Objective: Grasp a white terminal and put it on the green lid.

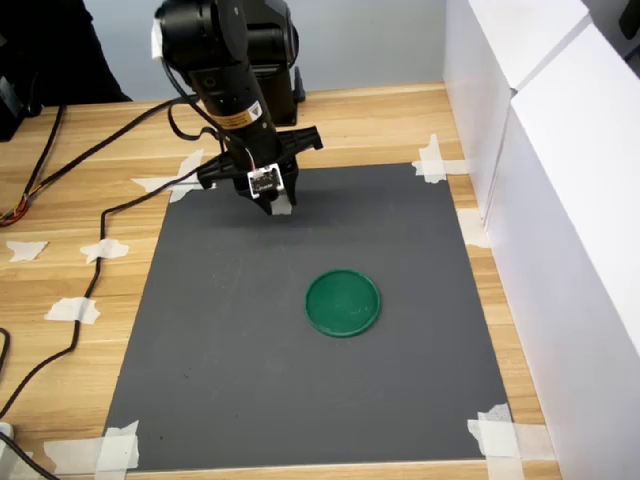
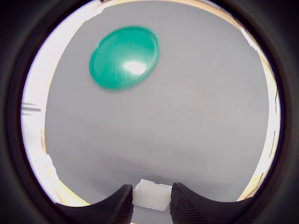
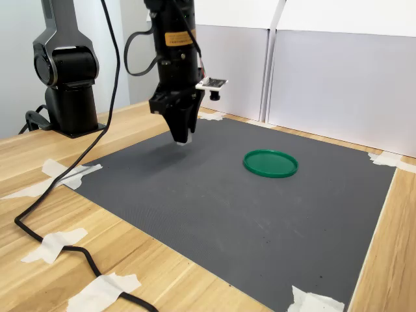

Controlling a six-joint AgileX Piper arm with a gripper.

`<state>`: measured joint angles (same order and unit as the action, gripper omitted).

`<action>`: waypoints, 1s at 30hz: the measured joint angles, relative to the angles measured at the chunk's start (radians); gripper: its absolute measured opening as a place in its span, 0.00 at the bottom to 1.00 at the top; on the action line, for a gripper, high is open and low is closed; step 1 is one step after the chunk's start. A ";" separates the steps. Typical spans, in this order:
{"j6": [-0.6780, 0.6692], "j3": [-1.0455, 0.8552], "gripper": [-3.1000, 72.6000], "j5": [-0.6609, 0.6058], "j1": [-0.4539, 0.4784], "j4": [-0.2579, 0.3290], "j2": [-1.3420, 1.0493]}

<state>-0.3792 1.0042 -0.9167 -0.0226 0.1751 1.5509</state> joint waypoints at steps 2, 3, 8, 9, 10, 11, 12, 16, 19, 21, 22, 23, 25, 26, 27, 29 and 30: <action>-0.015 0.069 0.45 -0.028 0.000 0.012 0.012; -0.024 0.109 0.45 -0.044 -0.003 0.020 0.025; -0.038 0.285 0.45 -0.112 -0.056 0.021 0.125; -0.038 0.314 0.45 -0.122 -0.071 0.019 0.149; -0.038 0.341 0.45 -0.131 -0.086 0.018 0.173; -0.038 0.367 0.45 -0.140 -0.101 0.016 0.196; -0.038 0.386 0.45 -0.145 -0.112 0.013 0.215; -0.030 0.462 0.45 -0.161 -0.148 -0.008 0.307; -0.027 0.501 0.45 -0.165 -0.157 -0.022 0.363; -0.027 0.511 0.45 -0.165 -0.158 -0.025 0.386; -0.027 0.512 0.45 -0.165 -0.158 -0.026 0.396; -0.027 0.513 0.45 -0.163 -0.158 -0.027 0.405; -0.027 0.513 0.45 -0.156 -0.158 -0.028 0.422; -0.027 0.513 0.45 -0.150 -0.158 -0.029 0.431; -0.027 0.513 0.45 -0.143 -0.158 -0.029 0.440; -0.027 0.513 0.45 -0.135 -0.158 -0.030 0.451; -0.027 0.513 0.45 -0.129 -0.158 -0.030 0.454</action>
<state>-0.4065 1.5175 -1.0457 -0.1804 0.1451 2.0052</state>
